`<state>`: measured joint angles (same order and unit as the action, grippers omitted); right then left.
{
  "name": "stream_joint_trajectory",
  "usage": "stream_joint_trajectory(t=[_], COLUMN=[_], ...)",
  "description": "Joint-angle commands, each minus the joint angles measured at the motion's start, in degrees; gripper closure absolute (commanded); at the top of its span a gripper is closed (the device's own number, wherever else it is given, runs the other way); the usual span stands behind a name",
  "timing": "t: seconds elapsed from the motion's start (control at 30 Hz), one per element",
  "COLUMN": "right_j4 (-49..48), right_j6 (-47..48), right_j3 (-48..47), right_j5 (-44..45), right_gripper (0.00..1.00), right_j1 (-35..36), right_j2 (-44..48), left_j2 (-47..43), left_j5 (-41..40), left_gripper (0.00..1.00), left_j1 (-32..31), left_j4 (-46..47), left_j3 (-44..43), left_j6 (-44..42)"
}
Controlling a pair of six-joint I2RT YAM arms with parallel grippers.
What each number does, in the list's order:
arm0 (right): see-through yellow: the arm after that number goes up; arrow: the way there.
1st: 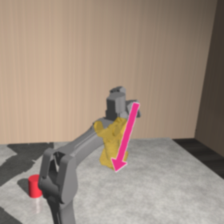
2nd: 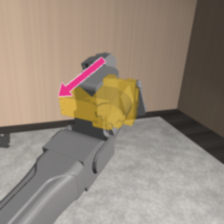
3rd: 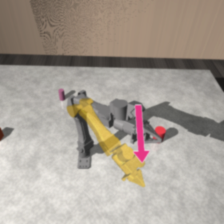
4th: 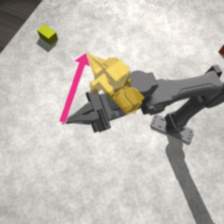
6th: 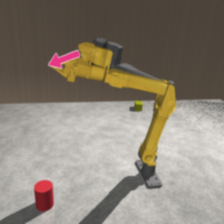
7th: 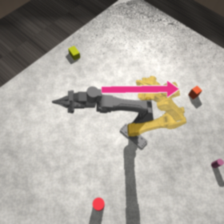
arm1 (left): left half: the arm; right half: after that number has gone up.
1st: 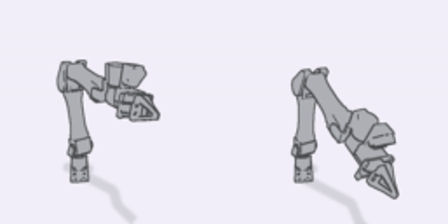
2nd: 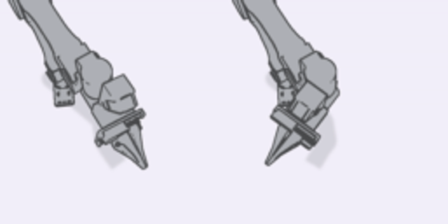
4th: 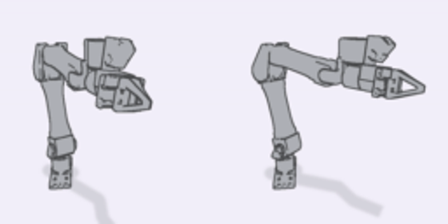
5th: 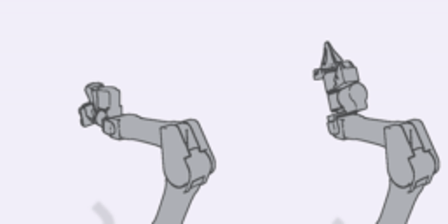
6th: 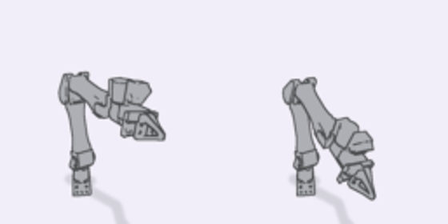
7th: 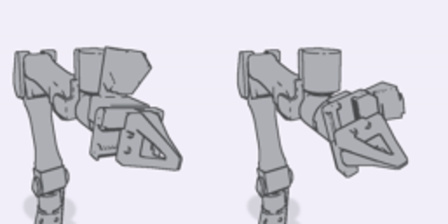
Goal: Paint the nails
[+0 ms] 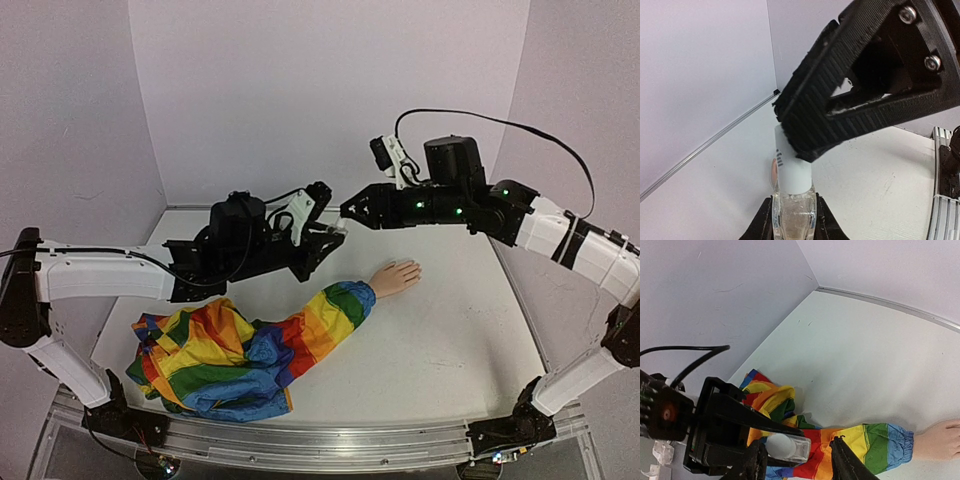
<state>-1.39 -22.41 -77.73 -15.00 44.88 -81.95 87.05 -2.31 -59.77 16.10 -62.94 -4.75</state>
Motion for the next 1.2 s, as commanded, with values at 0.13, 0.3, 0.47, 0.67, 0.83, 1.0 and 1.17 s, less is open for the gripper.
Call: stream_joint_trajectory(t=[0.13,0.3,0.47,0.67,0.83,1.0,1.17], right_j4=[-3.2,-4.0,-4.8,-4.9,-3.5,-3.2,-3.5], right_j6=[-4.1,-4.6,-1.7,20.8,24.0,24.9,18.6], right_j3=[-4.6,-4.2,-3.6,0.3,-0.6,1.6,2.4], right_j5=[1.0,-0.4,-2.6,-33.7,-56.4,-44.3,-13.0], right_gripper=[0.6,0.72,0.96,1.0,1.0,0.93,0.22], right_j1=[1.5,1.8,1.7,1.1,0.6,0.3,0.3], right_j2=[-3.5,-4.8,-4.1,0.0,-1.0,1.0,5.4], left_j2=[0.7,1.1,1.0,-0.2,4.1,0.5,-2.7], left_j5=[-2.6,-3.4,-2.3,33.6,65.7,44.8,16.8], left_gripper=[1.0,1.0,1.0,1.0,1.0,1.0,1.0], left_j1=[-0.9,-0.9,-0.8,3.2,7.9,8.0,5.9], left_j4=[3.9,3.9,3.8,3.6,3.7,3.6,3.5], left_j3=[-4.2,-4.9,-5.1,-5.4,-12.7,-6.6,-2.2], left_j6=[-1.8,-1.5,-0.6,4.9,18.6,13.0,7.0])
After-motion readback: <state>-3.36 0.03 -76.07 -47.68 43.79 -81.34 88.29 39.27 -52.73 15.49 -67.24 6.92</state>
